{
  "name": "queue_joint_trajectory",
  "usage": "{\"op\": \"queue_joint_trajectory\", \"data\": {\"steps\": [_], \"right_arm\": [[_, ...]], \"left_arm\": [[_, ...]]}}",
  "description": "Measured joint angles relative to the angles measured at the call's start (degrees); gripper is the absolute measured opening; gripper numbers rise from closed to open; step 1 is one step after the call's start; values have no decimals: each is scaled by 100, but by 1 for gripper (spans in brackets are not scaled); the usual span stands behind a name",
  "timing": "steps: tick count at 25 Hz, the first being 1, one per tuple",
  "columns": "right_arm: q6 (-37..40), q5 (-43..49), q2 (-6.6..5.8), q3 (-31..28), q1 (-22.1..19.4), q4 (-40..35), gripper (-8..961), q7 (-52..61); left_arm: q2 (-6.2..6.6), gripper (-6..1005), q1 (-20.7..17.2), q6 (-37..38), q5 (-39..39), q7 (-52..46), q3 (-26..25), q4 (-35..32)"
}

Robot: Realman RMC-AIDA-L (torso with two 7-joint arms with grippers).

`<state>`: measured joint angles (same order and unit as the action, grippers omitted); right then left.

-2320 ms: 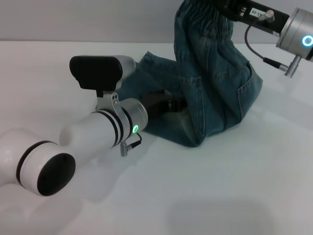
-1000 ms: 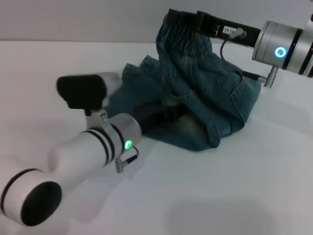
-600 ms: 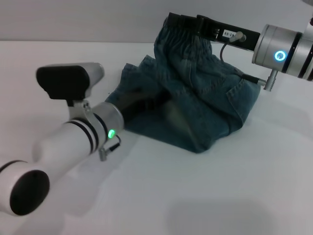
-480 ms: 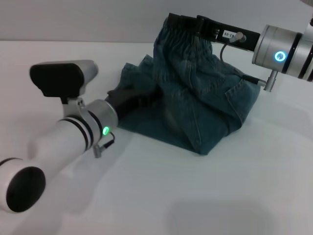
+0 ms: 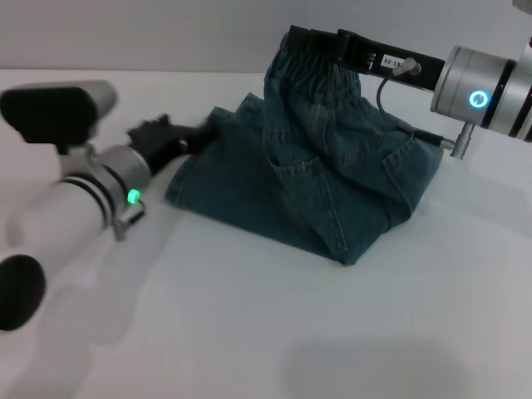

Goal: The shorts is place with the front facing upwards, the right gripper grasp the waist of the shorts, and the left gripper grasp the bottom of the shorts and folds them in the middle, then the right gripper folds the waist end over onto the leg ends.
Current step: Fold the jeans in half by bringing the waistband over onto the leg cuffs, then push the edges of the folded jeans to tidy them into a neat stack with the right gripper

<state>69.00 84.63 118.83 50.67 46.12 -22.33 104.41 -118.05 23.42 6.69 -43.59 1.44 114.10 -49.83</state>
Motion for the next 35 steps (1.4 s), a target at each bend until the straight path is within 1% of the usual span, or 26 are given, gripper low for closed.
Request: {"op": "queue_joint_trajectory", "data": {"steps": [6, 9, 11, 15, 16, 17, 20, 21, 22, 26, 28, 30, 32, 34, 35], "right_arm": [[-59, 15, 0, 162, 63, 0, 3, 0], [-175, 22, 0, 279, 112, 2, 3, 0], [-296, 31, 0, 388, 171, 8, 8, -3], [-417, 31, 3, 671, 363, 33, 30, -81], [-480, 31, 4, 851, 507, 129, 36, -87], [-480, 31, 4, 851, 507, 129, 41, -87], [-787, 31, 6, 1163, 782, 398, 58, -90], [-976, 33, 7, 1376, 916, 513, 63, -90], [-976, 33, 7, 1376, 916, 513, 103, -90], [-1271, 57, 9, 1684, 1039, 497, 265, -155], [-1610, 95, 17, 1841, 1009, 403, 347, -349], [-2225, 117, 50, 2042, 881, 242, 428, -583], [-3099, 117, 83, 2369, 715, -3, 510, -795], [-4165, 100, 94, 2783, 606, -210, 534, -934], [-4846, 88, 96, 3068, 582, -277, 546, -953]], "left_arm": [[3, 827, -310, 230, 0, 399, -896, 16], [15, 827, -556, 459, -1, 411, -1195, -7], [15, 827, -681, 579, -1, 411, -1284, -22], [-2, 827, -779, 721, 0, 388, -1292, -28], [-6, 827, -783, 768, -4, 371, -1280, -24], [-10, 827, -783, 797, -9, 361, -1269, -18], [-13, 827, -765, 809, -14, 354, -1229, 1], [-21, 827, -732, 855, -6, 352, -1107, 20], [-22, 827, -728, 876, -6, 352, -1084, 22], [-13, 827, -681, 922, -11, 351, -1051, 40], [-7, 827, -642, 926, -11, 349, -1049, 72], [-7, 827, -620, 931, -8, 349, -1048, 93], [-7, 827, -525, 1002, -5, 348, -1027, 208], [-10, 827, -440, 1080, -6, 348, -976, 333], [-11, 827, -392, 1122, -6, 348, -945, 405]]}}
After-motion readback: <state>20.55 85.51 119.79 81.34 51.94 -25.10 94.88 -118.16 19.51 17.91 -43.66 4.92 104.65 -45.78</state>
